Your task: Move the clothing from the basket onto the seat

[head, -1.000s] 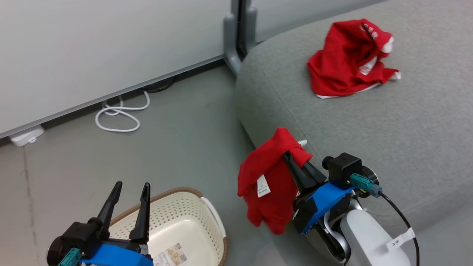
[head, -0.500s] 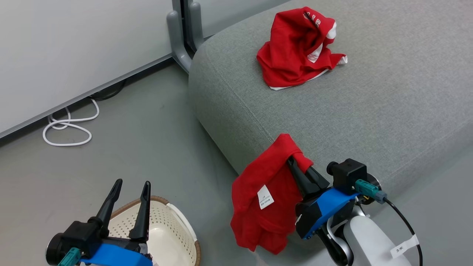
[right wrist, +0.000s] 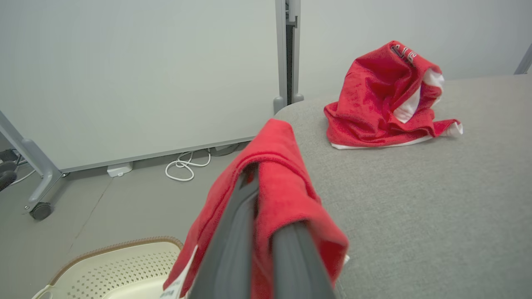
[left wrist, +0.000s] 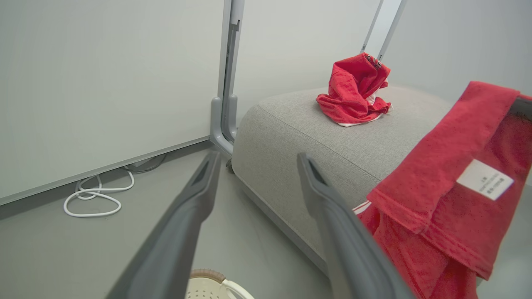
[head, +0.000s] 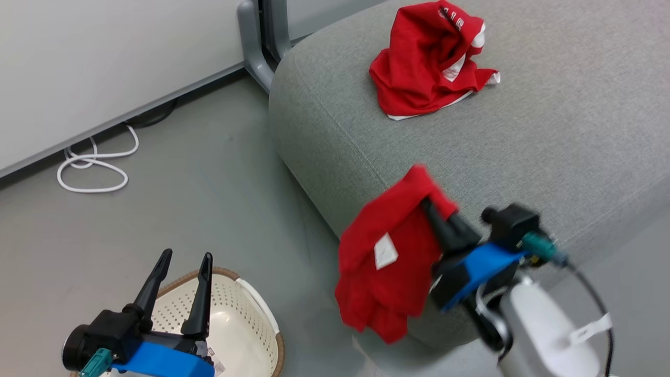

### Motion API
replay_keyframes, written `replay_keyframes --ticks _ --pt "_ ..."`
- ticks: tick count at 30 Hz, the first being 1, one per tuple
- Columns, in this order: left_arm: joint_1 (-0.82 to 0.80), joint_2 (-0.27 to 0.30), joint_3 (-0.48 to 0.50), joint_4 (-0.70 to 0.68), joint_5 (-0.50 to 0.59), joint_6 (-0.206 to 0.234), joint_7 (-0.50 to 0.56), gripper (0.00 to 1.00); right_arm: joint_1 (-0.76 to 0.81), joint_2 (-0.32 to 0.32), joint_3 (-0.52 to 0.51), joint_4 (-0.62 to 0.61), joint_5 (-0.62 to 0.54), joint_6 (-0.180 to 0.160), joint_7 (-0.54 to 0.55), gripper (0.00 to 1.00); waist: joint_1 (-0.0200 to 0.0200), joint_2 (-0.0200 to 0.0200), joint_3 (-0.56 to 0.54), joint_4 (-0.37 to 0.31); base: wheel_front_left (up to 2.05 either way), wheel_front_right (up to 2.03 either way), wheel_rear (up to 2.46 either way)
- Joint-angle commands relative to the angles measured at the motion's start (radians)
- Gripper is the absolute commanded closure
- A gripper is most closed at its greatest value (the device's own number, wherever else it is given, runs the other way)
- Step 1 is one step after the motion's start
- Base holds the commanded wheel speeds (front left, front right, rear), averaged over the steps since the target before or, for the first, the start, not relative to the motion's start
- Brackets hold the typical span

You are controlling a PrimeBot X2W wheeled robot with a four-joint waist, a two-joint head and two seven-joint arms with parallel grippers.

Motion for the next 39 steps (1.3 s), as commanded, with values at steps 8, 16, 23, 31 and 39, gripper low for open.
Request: replay_keyframes --ticks 8,16,23,31,39 --pt "-0.06 0.038 0.001 -0.078 0.035 -0.008 0.002 0.0 -0.259 -0.073 -0.223 -0.099 -0.074 0.0 0.042 1.0 0.0 -0.0001 0.152 0.061 0.0 0.0 0.0" --pt "-0.134 0.096 0.006 -0.229 0.068 -0.005 0.042 0.0 -0.533 -0.221 -0.383 -0.148 -0.008 0.0 0.099 1.0 0.0 -0.0001 0.35 0.111 0.0 0.0 0.0" --pt "-0.14 0.149 0.029 -0.386 0.099 0.015 0.084 0.0 -0.731 -0.339 -0.555 -0.069 0.001 0.0 0.059 1.0 0.0 -0.0001 0.502 0.145 0.0 0.0 0.0" --pt "-0.138 0.184 0.055 -0.513 0.111 0.034 0.109 0.0 -0.788 -0.381 -0.693 0.095 -0.061 0.0 0.035 1.0 0.0 -0.0001 0.616 0.18 0.0 0.0 0.0" --pt "-0.128 0.195 0.063 -0.563 0.114 0.047 0.116 0.0 -0.746 -0.328 -0.727 0.335 -0.118 0.0 0.01 0.94 0.0 -0.0001 0.656 0.186 0.0 0.0 0.0"
